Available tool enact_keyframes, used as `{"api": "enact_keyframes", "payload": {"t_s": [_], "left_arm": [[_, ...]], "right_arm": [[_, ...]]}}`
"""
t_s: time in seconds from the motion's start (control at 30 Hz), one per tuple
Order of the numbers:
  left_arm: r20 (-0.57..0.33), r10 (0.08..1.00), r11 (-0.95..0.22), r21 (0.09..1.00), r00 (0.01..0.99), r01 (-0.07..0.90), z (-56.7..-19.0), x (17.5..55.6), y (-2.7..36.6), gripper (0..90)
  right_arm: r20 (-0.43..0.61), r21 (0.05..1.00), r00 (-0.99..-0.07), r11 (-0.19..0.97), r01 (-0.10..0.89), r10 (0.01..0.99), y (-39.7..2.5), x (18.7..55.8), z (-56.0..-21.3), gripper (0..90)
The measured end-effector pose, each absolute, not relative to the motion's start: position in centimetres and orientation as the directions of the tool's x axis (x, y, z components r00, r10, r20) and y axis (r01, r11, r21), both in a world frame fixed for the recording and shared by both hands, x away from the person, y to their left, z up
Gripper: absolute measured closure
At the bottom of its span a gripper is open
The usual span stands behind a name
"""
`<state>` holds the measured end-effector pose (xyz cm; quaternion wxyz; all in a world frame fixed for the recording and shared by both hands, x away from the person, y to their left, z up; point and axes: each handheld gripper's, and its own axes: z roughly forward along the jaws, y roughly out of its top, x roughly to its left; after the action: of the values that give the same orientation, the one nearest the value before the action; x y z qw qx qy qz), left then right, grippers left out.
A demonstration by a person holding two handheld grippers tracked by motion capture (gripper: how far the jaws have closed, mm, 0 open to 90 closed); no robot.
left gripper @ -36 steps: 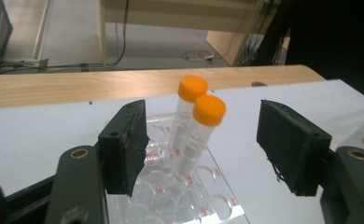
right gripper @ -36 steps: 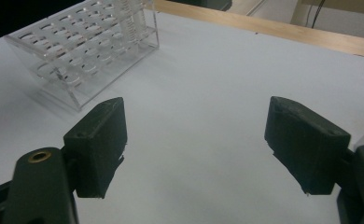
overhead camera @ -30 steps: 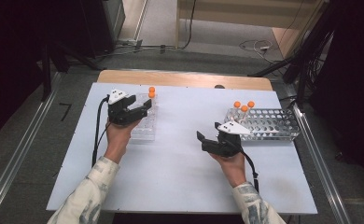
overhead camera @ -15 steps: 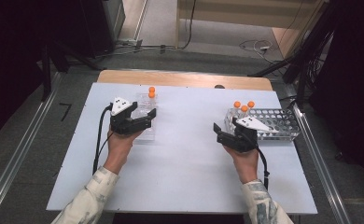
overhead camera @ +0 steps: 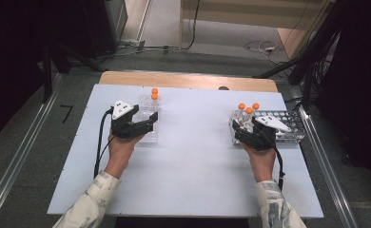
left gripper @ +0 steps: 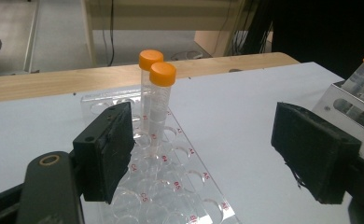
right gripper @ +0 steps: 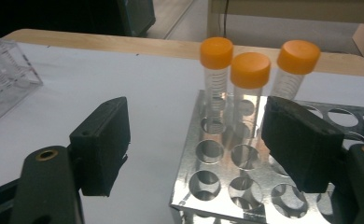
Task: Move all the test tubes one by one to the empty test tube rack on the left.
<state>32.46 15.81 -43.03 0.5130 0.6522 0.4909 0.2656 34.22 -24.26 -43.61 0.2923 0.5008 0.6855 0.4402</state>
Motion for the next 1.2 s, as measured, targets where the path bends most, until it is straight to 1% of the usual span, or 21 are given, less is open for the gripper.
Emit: {"api": "enact_keyframes", "payload": {"t_s": [0.13,0.23,0.3,0.47,0.57,0.67,0.9,1.07,1.13,1.2], "left_arm": [[-0.16,0.913,0.013,0.93,0.375,0.367,-43.0,32.4,15.9,21.2],[-0.162,0.913,0.014,0.93,0.375,0.368,-43.0,32.4,16.0,21.2],[-0.165,0.912,0.017,0.929,0.375,0.369,-42.9,32.3,16.1,21.2],[-0.168,0.909,0.02,0.932,0.381,0.363,-42.8,32.2,16.0,21.3],[-0.17,0.908,0.02,0.931,0.383,0.364,-42.8,32.2,16.1,21.4],[-0.17,0.908,0.018,0.929,0.384,0.369,-42.9,32.2,16.1,21.4],[-0.175,0.908,0.022,0.928,0.382,0.371,-42.9,32.3,16.1,21.4],[-0.176,0.907,0.022,0.928,0.384,0.372,-42.9,32.3,16.1,21.4],[-0.175,0.906,0.021,0.928,0.385,0.372,-42.9,32.2,16.1,21.4],[-0.176,0.905,0.022,0.928,0.387,0.371,-42.8,32.2,16.1,21.4]], "right_arm": [[0.06,0.893,-0.299,0.082,0.442,0.952,-24.9,34.8,-43.8,24.5],[0.045,0.896,-0.274,0.082,0.435,0.961,-25.2,35.2,-44.0,28.2],[0.033,0.897,-0.266,0.089,0.434,0.964,-25.3,35.6,-44.0,31.8],[0.004,0.888,-0.26,0.117,0.446,0.966,-25.3,36.5,-44.4,44.7],[-0.007,0.88,-0.251,0.125,0.458,0.968,-25.3,37.0,-44.9,50.2],[-0.027,0.874,-0.252,0.145,0.463,0.967,-25.2,37.3,-45.3,52.5],[-0.043,0.878,-0.244,0.153,0.454,0.969,-25.1,37.8,-45.4,62.2],[-0.047,0.87,-0.253,0.164,0.465,0.966,-25.1,38.0,-45.6,64.7],[-0.049,0.871,-0.259,0.168,0.461,0.965,-25.1,38.1,-45.6,67.4],[-0.056,0.871,-0.254,0.171,0.46,0.965,-24.9,38.0,-45.7,67.7]]}}
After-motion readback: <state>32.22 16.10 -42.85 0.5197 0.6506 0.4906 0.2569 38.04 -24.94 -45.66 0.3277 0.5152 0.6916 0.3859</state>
